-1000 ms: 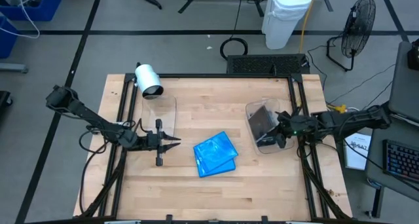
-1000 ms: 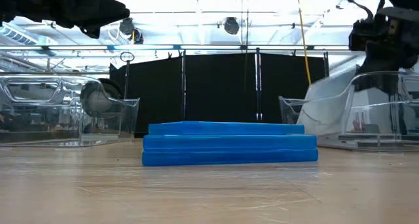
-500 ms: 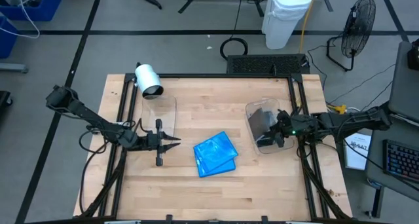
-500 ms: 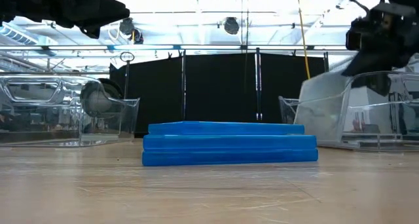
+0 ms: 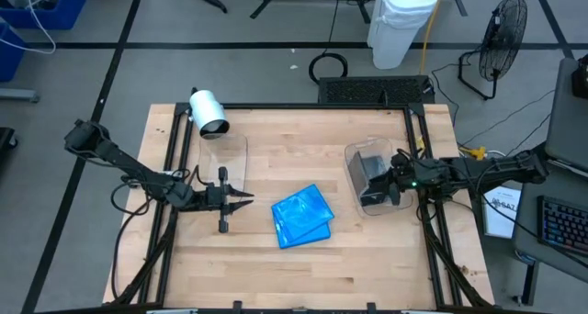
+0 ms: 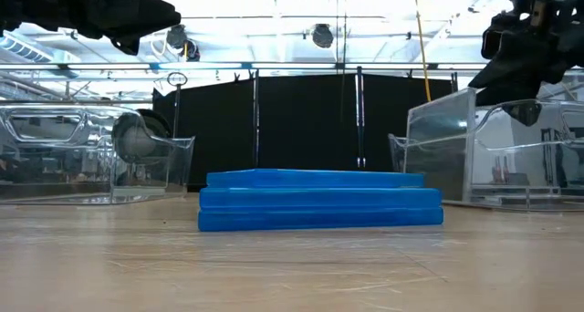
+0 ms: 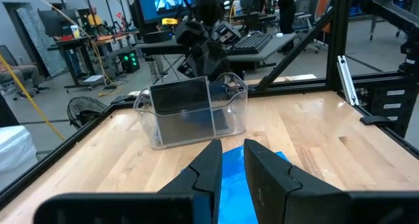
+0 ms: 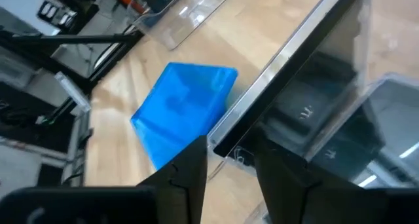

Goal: Pick & place jewel cases by type
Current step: Put the black CD case into the right transparent bin

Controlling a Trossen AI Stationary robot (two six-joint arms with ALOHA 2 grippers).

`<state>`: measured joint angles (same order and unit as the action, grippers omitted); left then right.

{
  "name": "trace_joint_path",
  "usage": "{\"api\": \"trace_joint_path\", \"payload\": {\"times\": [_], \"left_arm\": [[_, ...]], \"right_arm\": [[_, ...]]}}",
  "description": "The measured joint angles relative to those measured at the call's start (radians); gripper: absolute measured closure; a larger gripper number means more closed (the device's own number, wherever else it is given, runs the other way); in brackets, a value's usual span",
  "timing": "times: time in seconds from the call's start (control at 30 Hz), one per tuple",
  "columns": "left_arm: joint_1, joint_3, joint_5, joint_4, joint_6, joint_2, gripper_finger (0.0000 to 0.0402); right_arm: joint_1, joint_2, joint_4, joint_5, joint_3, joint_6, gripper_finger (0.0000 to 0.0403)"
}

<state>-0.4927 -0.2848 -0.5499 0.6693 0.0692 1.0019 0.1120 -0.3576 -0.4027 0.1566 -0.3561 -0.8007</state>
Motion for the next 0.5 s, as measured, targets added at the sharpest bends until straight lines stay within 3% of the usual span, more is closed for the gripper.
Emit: {"api": "trace_joint_path", "payload": {"times": [0.13,0.5], "left_arm": [[0.0,0.0,0.0,0.0,0.0,0.0,0.033],[0.0,0.0,0.0,-0.004,0.0,0.0,0.033]], "right_arm": [[0.0,0.002,0.025,0.028,0.0,0.046,0.0299],[0.0,0.018,0.298,0.026,0.0,0.338,0.0323]]}}
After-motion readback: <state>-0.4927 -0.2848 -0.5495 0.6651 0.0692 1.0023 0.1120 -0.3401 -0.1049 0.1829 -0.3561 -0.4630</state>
